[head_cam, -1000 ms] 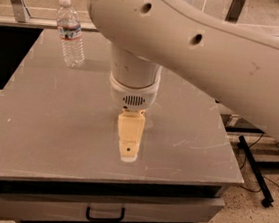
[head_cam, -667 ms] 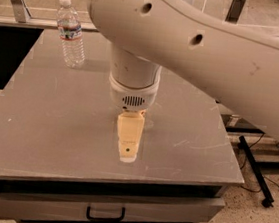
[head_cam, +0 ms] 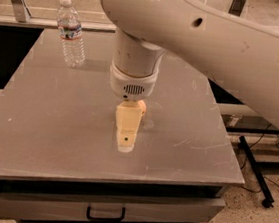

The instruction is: Pick orange

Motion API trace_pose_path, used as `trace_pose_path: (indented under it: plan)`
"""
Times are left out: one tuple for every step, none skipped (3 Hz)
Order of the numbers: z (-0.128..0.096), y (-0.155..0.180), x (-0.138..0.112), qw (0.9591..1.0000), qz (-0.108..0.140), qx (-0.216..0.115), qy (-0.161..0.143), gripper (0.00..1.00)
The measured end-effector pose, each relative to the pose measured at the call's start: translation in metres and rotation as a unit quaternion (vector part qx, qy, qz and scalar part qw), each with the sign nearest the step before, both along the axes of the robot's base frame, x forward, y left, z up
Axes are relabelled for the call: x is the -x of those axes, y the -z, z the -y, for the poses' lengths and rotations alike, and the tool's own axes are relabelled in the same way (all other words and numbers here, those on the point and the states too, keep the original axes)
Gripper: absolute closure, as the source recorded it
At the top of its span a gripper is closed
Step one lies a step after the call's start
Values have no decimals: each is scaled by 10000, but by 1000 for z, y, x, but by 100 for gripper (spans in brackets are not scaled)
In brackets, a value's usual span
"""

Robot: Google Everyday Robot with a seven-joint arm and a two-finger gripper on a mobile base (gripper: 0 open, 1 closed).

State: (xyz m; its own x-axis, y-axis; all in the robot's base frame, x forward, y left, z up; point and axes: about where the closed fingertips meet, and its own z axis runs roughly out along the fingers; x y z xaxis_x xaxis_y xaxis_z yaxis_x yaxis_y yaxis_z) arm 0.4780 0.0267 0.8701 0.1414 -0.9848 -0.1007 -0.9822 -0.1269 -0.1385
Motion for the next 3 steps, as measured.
trace_pose_path:
  plan:
    - [-21,9,-26,9993,-114,-329,-132,0]
    - [-22,11,-30,9992,-133,-360,-135,0]
    - [-15,14,-37,9994,-211,-233,-154,0]
